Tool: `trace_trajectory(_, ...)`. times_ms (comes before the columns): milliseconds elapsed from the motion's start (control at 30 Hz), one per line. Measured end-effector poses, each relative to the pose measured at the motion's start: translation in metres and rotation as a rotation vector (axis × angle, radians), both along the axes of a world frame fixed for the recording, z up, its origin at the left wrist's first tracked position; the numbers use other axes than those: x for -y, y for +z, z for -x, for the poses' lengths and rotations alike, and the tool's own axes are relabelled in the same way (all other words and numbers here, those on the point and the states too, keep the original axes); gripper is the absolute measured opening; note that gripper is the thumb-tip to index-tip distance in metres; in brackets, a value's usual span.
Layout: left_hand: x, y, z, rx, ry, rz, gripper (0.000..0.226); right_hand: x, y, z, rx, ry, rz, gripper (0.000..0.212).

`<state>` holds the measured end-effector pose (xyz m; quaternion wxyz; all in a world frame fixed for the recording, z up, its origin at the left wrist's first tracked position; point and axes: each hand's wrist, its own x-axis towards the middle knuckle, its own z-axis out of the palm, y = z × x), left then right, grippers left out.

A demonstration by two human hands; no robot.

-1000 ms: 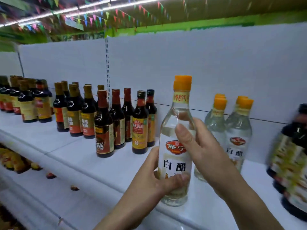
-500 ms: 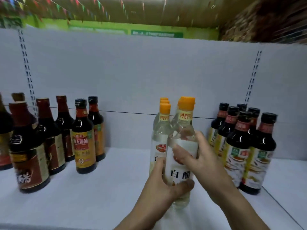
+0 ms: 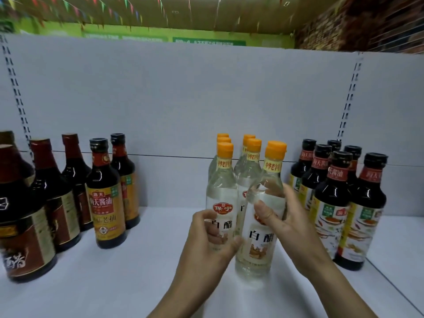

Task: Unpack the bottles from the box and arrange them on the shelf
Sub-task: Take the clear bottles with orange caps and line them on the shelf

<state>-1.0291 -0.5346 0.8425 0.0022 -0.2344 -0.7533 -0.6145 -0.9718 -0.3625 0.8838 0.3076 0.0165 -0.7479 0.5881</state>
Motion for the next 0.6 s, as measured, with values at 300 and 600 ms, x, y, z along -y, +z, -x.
trace_trajectory(300, -0.004, 0.000, 0.036, -0.073, 0.128, 0.095, 0.067, -0.008, -0.005, 0.018, 0.006, -0.006, -0.057, 0.049)
trace_trajectory(600, -0.012, -0.001, 0.052, -0.038, -0.019, 0.081, 0.092, -0.016, -0.014, 0.033, 0.001, 0.046, -0.003, 0.050)
